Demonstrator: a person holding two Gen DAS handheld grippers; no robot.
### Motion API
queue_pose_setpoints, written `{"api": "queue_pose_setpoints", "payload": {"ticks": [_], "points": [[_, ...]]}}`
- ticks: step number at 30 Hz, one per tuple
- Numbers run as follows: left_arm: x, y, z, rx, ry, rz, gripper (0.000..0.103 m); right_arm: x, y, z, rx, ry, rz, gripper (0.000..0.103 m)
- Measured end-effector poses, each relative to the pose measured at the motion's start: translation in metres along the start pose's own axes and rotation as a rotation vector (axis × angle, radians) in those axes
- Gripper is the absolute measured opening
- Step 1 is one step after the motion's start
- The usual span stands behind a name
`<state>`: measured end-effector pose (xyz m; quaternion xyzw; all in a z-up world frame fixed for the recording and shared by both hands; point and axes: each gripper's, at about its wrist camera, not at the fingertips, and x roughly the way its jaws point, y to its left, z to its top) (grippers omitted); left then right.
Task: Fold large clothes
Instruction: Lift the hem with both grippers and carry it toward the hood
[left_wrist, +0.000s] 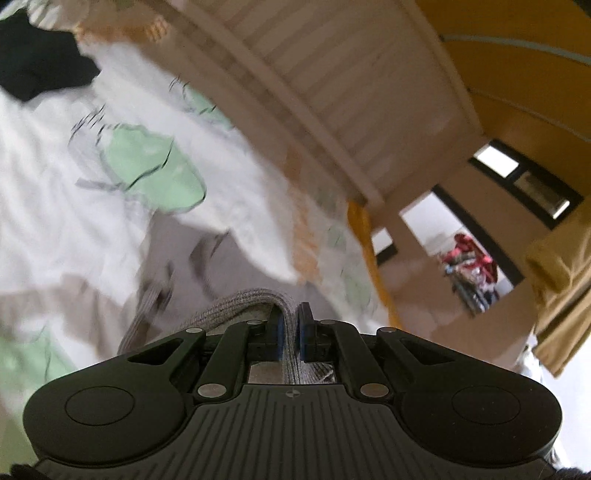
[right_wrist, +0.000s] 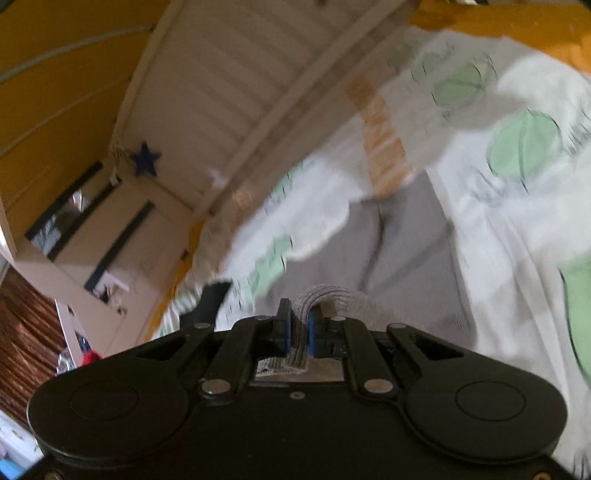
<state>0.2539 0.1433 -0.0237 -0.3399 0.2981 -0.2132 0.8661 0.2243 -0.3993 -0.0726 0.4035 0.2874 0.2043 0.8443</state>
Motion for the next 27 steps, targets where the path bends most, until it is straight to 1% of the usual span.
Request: {"api": "queue_pose_setpoints", "payload": {"ticks": [5, 9, 13, 18, 23, 27], "points": [[0.035, 0.001, 0.027, -0.010, -0.053, -0.002, 0.007, 0.036, -0.006, 0.033, -0.004, -0.047, 0.001, 0.017], [0.072, 0.014, 0.038, -0.026, -0.071, 0.026, 0.007, 0.075, -0.016, 0.058, -0.001, -0.057, -0.020, 0.017], [0.107, 0.036, 0.042, -0.033, -0.068, 0.078, 0.007, 0.109, -0.037, 0.070, 0.027, -0.056, -0.062, 0.017], [0.129, 0.065, 0.040, -0.063, -0.037, 0.123, 0.007, 0.145, -0.060, 0.067, 0.020, -0.034, -0.124, 0.017], [0.145, 0.085, 0.039, -0.116, -0.021, 0.142, 0.008, 0.161, -0.072, 0.065, 0.008, -0.022, -0.134, 0.018], [0.148, 0.088, 0.039, -0.133, -0.017, 0.157, 0.008, 0.169, -0.076, 0.064, -0.001, -0.020, -0.150, 0.023]]}}
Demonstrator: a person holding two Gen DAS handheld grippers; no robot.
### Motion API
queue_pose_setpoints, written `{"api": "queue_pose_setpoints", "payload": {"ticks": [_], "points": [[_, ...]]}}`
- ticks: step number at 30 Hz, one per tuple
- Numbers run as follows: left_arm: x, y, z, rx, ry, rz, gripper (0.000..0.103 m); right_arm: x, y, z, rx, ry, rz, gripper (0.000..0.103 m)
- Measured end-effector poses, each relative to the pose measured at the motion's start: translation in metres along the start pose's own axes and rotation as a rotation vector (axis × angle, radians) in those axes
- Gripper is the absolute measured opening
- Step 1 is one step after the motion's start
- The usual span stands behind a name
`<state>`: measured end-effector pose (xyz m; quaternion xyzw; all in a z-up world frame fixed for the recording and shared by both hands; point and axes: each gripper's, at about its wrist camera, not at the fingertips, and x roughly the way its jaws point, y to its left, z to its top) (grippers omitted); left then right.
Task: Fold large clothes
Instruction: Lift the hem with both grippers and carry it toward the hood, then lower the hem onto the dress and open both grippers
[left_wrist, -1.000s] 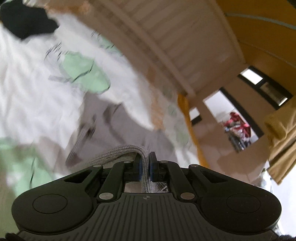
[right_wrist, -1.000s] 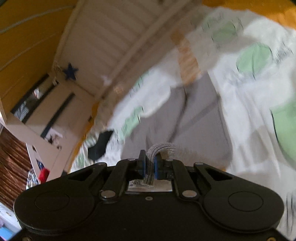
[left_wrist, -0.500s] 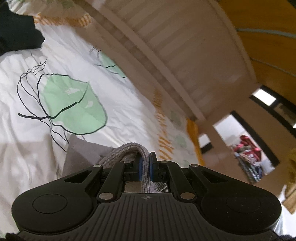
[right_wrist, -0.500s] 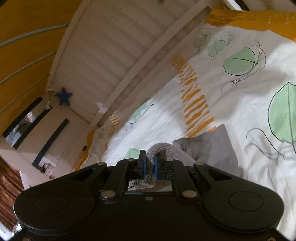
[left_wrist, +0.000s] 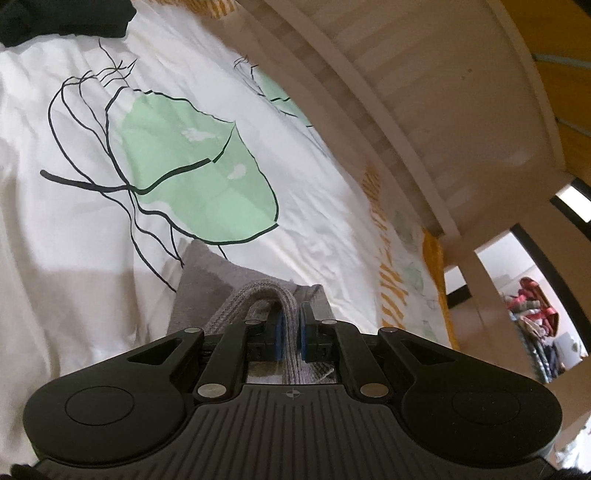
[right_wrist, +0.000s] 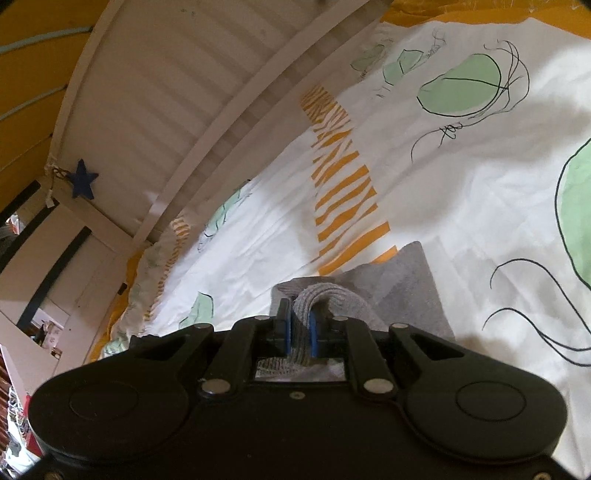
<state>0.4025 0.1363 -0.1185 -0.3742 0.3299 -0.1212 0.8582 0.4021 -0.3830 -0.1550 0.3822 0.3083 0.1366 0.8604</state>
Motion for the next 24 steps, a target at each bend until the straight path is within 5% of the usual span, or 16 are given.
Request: {"api": "queue_pose_setpoints", "payload": {"ticks": [5, 8, 14, 17, 24], "points": [[0.000, -0.004, -0.001, 0.030, -0.009, 0.020, 0.012, 0.000, 0.003, -0.005, -0.050, 0.001, -0.035, 0.023], [-0.002, -0.008, -0.002, 0.057, -0.029, 0.040, 0.035, 0.000, 0.007, -0.005, -0.077, -0.004, -0.044, 0.026], [-0.011, -0.012, 0.004, 0.098, -0.122, 0.104, 0.065, -0.002, 0.007, 0.000, -0.071, -0.033, -0.049, 0.049], [-0.012, -0.022, 0.003, 0.145, -0.119, 0.111, 0.080, -0.007, 0.009, 0.002, -0.086, -0.079, -0.049, 0.072], [0.005, -0.072, -0.026, 0.447, -0.011, 0.125, 0.080, -0.010, 0.063, -0.011, -0.400, -0.116, -0.079, 0.079]]}}
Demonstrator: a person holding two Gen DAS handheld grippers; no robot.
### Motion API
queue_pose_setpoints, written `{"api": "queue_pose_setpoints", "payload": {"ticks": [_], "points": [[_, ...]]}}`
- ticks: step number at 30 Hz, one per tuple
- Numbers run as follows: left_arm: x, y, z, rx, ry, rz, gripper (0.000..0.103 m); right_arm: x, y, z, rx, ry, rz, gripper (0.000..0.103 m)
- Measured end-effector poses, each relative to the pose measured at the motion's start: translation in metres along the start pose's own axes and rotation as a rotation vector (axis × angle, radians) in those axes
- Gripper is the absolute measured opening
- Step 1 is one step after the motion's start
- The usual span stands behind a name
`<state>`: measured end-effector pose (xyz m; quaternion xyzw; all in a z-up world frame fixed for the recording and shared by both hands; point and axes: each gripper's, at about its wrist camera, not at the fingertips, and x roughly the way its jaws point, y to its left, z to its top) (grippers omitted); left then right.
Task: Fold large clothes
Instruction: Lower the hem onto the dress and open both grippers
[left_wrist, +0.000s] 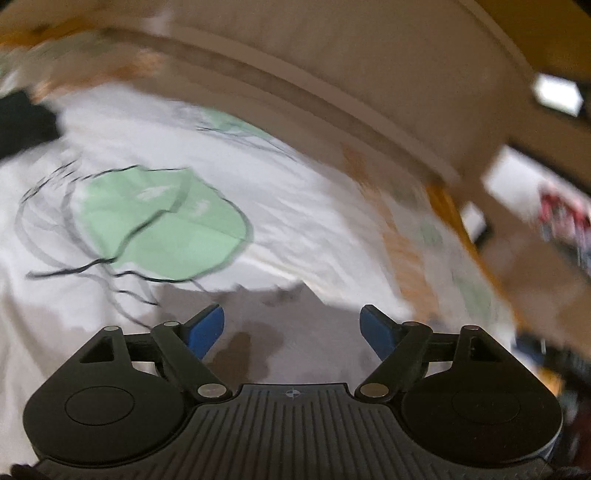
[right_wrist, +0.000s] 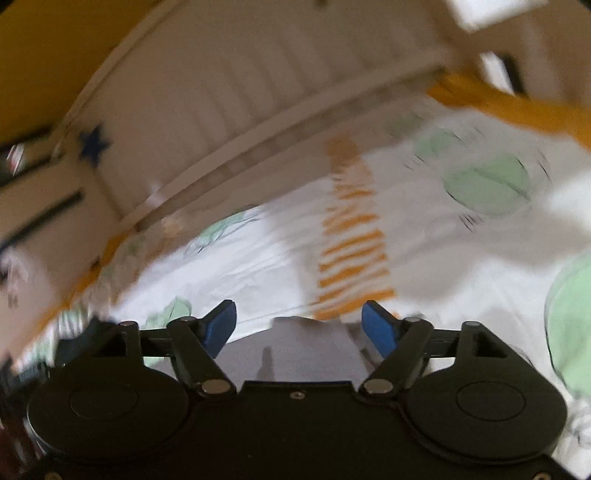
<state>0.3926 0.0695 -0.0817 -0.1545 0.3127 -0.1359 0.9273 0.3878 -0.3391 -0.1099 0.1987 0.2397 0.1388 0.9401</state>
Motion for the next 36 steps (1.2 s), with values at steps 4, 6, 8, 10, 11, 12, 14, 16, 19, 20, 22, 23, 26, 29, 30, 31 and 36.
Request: {"api": "queue_pose_setpoints", "payload": {"ticks": [4, 6, 8, 10, 11, 12, 14, 16, 19, 20, 22, 23, 26, 29, 30, 31, 36], "points": [[0.015, -0.013, -0.018, 0.149, 0.066, 0.063, 0.080, 0.016, 0.029, -0.016, -0.180, 0.099, -0.016, 0.080], [0.026, -0.001, -0.025, 0.119, 0.111, 0.109, 0.080, 0.028, 0.030, -0.027, -0.216, 0.171, -0.063, 0.080], [0.035, 0.012, -0.031, 0.114, 0.148, 0.148, 0.080, 0.043, 0.022, -0.039, -0.209, 0.265, -0.113, 0.080], [0.037, 0.011, -0.033, 0.165, 0.151, 0.184, 0.080, 0.051, 0.015, -0.049, -0.226, 0.313, -0.149, 0.082], [0.036, 0.009, -0.032, 0.167, 0.153, 0.188, 0.080, 0.050, 0.016, -0.050, -0.249, 0.300, -0.147, 0.083], [0.036, 0.008, -0.031, 0.162, 0.155, 0.190, 0.080, 0.050, 0.017, -0.050, -0.263, 0.307, -0.151, 0.083], [0.035, 0.008, -0.030, 0.158, 0.155, 0.192, 0.080, 0.049, 0.018, -0.048, -0.257, 0.314, -0.154, 0.083], [0.030, 0.004, -0.029, 0.146, 0.148, 0.196, 0.080, 0.047, 0.019, -0.047, -0.253, 0.312, -0.151, 0.083], [0.018, -0.014, -0.027, 0.179, 0.121, 0.193, 0.080, 0.040, 0.023, -0.043, -0.244, 0.299, -0.162, 0.084], [0.014, -0.020, -0.028, 0.194, 0.113, 0.181, 0.080, 0.039, 0.028, -0.040, -0.251, 0.287, -0.165, 0.084], [0.004, -0.034, -0.032, 0.222, 0.102, 0.147, 0.080, 0.030, 0.042, -0.039, -0.299, 0.250, -0.141, 0.085], [0.001, -0.041, -0.035, 0.242, 0.104, 0.132, 0.080, 0.026, 0.051, -0.041, -0.328, 0.237, -0.128, 0.085], [0.001, -0.057, -0.049, 0.314, 0.133, 0.119, 0.080, 0.020, 0.075, -0.049, -0.404, 0.235, -0.075, 0.088], [0.010, -0.060, -0.066, 0.328, 0.206, 0.114, 0.081, 0.021, 0.091, -0.067, -0.480, 0.291, -0.042, 0.088], [0.013, -0.060, -0.070, 0.330, 0.214, 0.116, 0.082, 0.023, 0.094, -0.073, -0.505, 0.312, -0.045, 0.088], [0.014, -0.062, -0.074, 0.354, 0.204, 0.122, 0.086, 0.026, 0.096, -0.081, -0.531, 0.338, -0.056, 0.089], [0.013, -0.059, -0.069, 0.342, 0.212, 0.099, 0.088, 0.031, 0.094, -0.093, -0.557, 0.382, -0.079, 0.097]]}}
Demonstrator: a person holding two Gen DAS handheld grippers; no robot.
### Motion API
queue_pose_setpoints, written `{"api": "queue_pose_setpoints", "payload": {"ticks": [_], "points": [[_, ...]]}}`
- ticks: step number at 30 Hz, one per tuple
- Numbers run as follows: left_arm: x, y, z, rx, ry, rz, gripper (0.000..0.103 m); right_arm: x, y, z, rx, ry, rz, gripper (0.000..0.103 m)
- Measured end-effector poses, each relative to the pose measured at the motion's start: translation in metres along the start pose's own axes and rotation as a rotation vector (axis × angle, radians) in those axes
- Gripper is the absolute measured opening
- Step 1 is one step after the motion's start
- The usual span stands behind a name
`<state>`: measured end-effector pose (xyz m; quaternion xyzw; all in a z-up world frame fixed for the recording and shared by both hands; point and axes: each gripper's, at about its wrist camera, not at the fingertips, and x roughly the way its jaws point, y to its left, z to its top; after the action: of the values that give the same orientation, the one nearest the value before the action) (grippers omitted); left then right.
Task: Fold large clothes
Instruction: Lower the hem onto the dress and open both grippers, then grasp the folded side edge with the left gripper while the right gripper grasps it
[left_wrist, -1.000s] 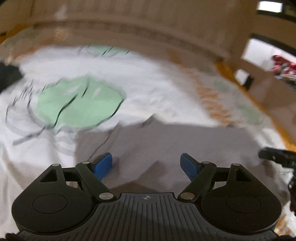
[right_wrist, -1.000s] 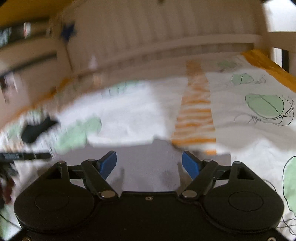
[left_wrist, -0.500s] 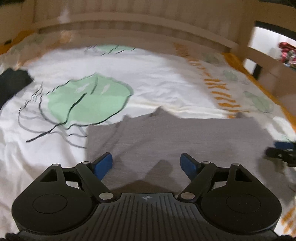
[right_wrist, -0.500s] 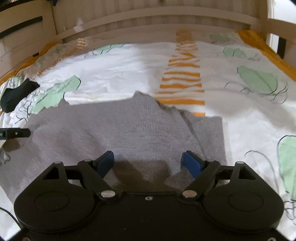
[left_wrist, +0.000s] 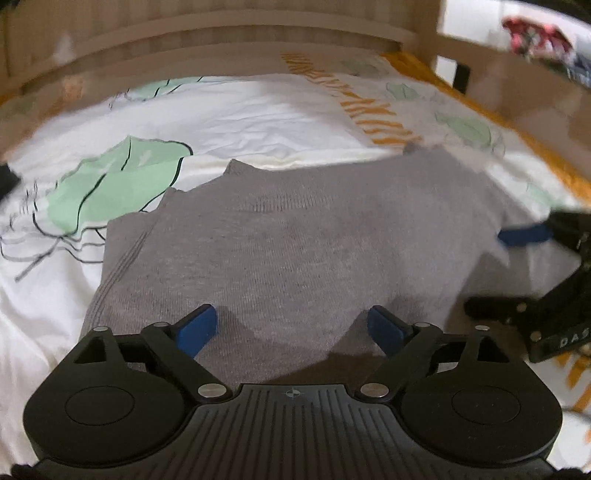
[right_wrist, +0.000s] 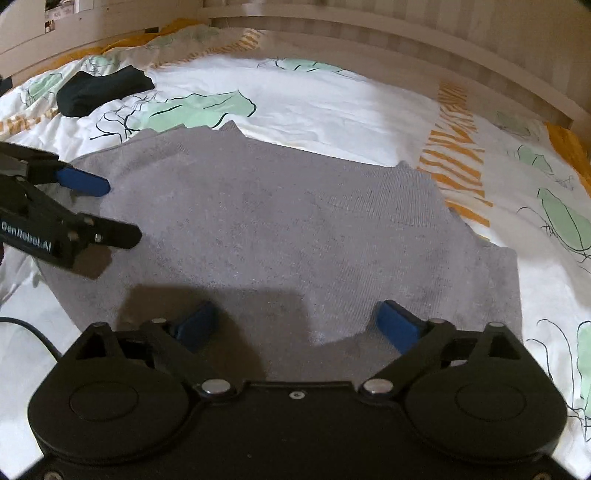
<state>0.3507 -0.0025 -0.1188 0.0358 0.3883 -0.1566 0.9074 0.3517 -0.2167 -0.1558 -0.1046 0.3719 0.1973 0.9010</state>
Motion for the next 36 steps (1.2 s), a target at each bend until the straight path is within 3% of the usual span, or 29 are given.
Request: {"api": "queue_pose_setpoints", "payload": {"ticks": [2, 5, 8, 12, 18, 22, 27, 32, 36], "points": [[-0.012, 0.017, 0.005, -0.083, -0.052, -0.033, 0.088, -0.005, -0.010, 0.003, 0.043, -0.010, 0.037, 0.096], [-0.028, 0.044, 0.011, -0.168, -0.119, 0.000, 0.089, -0.019, -0.039, 0.001, 0.190, -0.056, 0.076, 0.095], [-0.036, 0.076, 0.011, -0.273, -0.131, 0.035, 0.089, -0.032, -0.079, -0.007, 0.376, -0.085, 0.070, 0.096], [-0.032, 0.112, -0.003, -0.424, -0.067, 0.004, 0.089, -0.042, -0.130, -0.025, 0.584, -0.072, 0.074, 0.096], [-0.024, 0.134, -0.029, -0.565, 0.055, -0.107, 0.089, -0.042, -0.174, -0.057, 0.790, 0.018, 0.224, 0.096], [-0.027, 0.137, -0.033, -0.563, 0.081, -0.137, 0.089, -0.038, -0.182, -0.065, 0.817, 0.045, 0.300, 0.096], [-0.018, 0.141, -0.041, -0.632, 0.106, -0.215, 0.089, -0.025, -0.183, -0.072, 0.864, 0.108, 0.500, 0.097], [-0.008, 0.124, -0.035, -0.542, 0.074, -0.210, 0.102, -0.009, -0.178, -0.075, 0.899, 0.074, 0.555, 0.103], [0.001, 0.113, -0.029, -0.462, 0.029, -0.187, 0.102, -0.003, -0.165, -0.069, 0.847, 0.016, 0.535, 0.103]]}}
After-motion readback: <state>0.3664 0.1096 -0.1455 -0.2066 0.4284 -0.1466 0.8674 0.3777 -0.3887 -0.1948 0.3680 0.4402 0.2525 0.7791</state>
